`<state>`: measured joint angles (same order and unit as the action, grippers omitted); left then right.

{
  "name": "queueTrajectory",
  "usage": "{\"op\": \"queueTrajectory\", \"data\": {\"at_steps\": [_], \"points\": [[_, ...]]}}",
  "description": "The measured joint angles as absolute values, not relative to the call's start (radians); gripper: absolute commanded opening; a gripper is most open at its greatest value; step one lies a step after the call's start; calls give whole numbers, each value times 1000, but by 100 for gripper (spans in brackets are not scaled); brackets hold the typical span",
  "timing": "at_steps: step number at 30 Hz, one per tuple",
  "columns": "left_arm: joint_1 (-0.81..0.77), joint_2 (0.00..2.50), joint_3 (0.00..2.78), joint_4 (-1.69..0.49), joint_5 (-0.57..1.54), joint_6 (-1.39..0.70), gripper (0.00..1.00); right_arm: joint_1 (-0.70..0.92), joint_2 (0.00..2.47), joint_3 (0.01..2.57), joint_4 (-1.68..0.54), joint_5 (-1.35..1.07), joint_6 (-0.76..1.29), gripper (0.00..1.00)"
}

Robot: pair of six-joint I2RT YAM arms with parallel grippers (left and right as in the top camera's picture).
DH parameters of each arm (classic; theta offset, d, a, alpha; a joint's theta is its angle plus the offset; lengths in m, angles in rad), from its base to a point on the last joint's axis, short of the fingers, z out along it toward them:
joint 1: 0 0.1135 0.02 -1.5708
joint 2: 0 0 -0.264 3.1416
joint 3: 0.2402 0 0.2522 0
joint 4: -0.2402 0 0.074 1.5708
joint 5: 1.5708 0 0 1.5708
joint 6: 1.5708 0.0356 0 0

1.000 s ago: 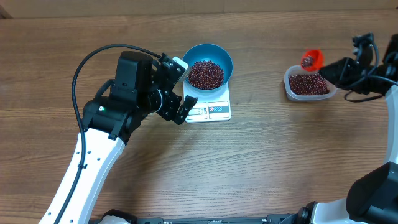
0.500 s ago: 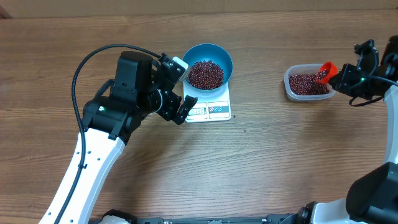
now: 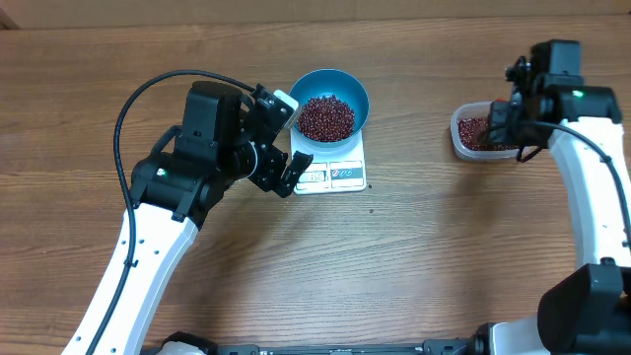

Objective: Scoop item into bowl and weigh 150g on scale
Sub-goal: 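Carry the scoop back to the tub and dump leftover beans, then release the red scoop into the tub with the right gripper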

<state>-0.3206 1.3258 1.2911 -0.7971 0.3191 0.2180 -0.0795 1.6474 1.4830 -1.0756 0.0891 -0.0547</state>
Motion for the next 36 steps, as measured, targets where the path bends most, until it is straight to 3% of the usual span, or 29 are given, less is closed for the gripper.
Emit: {"op": "queueTrajectory", "data": {"at_steps": [9,23,31,36], "points": [[-321,1326,1291,-797,319,218,100,10,1658,1483,-1085,268,-28,3],[-321,1326,1291,-797,319,218,100,15,1662,1483,-1100,378,-11,4],[-321,1326,1291,-797,319,218,100,30,1662,1483,-1099,391,-10,4],[-321,1326,1291,-797,319,218,100,21,1662,1483,-1047,258,9,4]]}}
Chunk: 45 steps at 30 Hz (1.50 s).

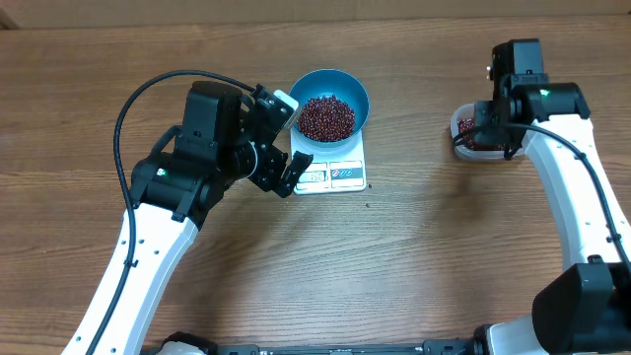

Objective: Scoop item into bowl and weigh 150g on scale
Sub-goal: 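Release the red scoop into the tub with the right gripper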

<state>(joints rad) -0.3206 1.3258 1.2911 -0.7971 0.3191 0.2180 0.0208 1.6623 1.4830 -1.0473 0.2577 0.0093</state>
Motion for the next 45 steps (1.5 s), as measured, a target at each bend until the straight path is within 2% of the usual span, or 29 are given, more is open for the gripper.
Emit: {"op": "queueTrajectory", "data": {"at_steps": [10,17,18,19,21,22,25,27,45], "points": [[-321,1326,1291,-797,319,218,100,-167,1742,1483,-1042,-76,188,4],[-321,1326,1291,-797,319,218,100,-202,1794,1483,-1076,-202,224,3],[-321,1326,1291,-797,319,218,100,-202,1801,1483,-1086,-210,228,9],[-321,1326,1291,-797,319,218,100,-202,1806,1483,-1100,-215,233,21],[-321,1326,1291,-797,319,218,100,-202,1809,1483,-1120,-219,247,53],[-321,1326,1291,-797,319,218,100,-202,1809,1483,-1140,-208,252,57],[-321,1326,1291,-797,319,218,100,-202,1809,1483,-1171,-173,273,60],[-321,1326,1291,-797,319,218,100,-204,1809,1483,-1198,-148,288,66],[-321,1326,1291,-797,319,218,100,-253,1805,1490,-1272,-22,317,70]]}}
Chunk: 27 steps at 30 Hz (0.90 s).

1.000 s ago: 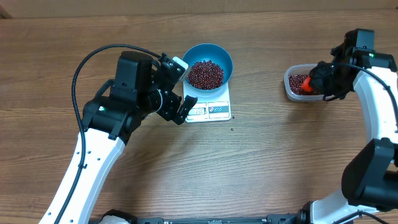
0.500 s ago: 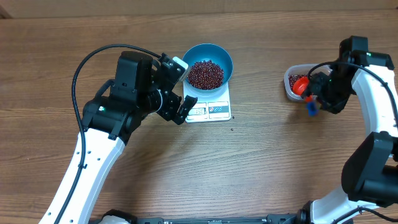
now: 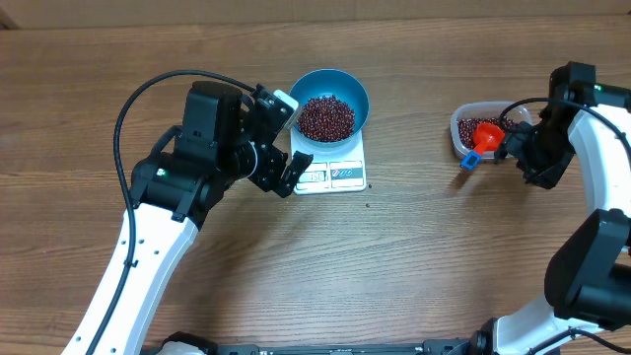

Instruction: Scoop item into bowl and weigh 150g on scale

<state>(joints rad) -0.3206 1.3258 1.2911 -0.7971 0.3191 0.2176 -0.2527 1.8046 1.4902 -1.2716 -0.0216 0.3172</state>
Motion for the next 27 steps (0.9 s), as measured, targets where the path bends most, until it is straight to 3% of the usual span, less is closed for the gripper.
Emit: {"op": "queueTrajectory", "data": {"at_steps": [9,19,21,23,27], "points": [[-321,1326,1291,-797,319,218,100,-202,1615,1501,-1267,-198,128,70],[-321,1326,1291,-797,319,218,100,165,1425,1522,-1256,-385,-163,73],[-321,1326,1291,-797,319,218,100,234,1433,1522,-1234,-391,-186,80],[-321,1326,1291,-797,319,218,100,283,1436,1522,-1211,-388,-199,100],[-321,1326,1291,-797,319,218,100,328,1436,1522,-1186,-374,-221,100]]}}
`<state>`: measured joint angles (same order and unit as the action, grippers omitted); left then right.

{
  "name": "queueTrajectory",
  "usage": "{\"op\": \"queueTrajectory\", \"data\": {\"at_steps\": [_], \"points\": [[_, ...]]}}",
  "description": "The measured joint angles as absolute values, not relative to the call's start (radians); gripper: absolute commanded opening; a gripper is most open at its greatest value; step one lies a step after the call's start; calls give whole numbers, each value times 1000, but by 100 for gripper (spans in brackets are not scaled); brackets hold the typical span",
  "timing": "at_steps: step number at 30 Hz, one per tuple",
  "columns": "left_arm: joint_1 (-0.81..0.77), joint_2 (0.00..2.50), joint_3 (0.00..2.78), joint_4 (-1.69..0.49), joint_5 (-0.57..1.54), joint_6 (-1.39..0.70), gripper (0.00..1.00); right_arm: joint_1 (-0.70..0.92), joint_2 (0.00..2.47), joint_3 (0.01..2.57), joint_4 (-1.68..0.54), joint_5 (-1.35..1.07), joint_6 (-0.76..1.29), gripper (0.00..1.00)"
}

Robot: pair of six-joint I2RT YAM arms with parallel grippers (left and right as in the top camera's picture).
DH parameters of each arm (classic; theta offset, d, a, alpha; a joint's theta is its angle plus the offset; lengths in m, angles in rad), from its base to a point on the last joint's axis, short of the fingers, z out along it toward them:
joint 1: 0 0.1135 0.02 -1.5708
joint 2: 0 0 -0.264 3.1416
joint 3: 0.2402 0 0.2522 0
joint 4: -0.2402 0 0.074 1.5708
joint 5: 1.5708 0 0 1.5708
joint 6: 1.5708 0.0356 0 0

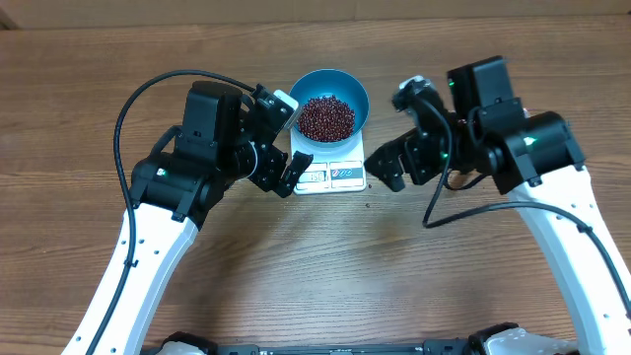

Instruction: Scoop item into bowl and weigh 150g on scale

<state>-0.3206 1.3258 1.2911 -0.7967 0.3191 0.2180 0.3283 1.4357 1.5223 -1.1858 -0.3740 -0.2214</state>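
Note:
A blue bowl [361, 91] holding red beans [325, 116] stands on the white scale [335, 175] at the table's back middle. My left gripper [291, 136] is open just left of the bowl and scale, one finger by the bowl's rim and the other by the scale's front corner. To the right of the scale my right gripper [397, 130] stands open with nothing in it. The bean tub and the red scoop are hidden under the right arm.
The wooden table [325, 266] stretches out in front of the scale. A black cable [133, 99] loops behind the left arm. The right arm's body [513, 148] covers the back right of the table.
My right arm has moved from beyond the bean tub at the far right to just right of the scale, with its gripper open. The tub and scoop are now covered. The left arm is unchanged.
My right gripper was over the bean tub at the two oldest moments. Then it was drawn off to the right, with the red scoop lying in the tub. Now it stands empty beside the scale. The left gripper, bowl and beans stayed as they were throughout.

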Motion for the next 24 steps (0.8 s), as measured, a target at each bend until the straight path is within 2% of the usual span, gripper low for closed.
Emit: {"op": "queueTrajectory", "data": {"at_steps": [24], "points": [[-321,1326,1291,-797,319,218,100,330,1436,1522,-1185,-354,-230,100]]}}
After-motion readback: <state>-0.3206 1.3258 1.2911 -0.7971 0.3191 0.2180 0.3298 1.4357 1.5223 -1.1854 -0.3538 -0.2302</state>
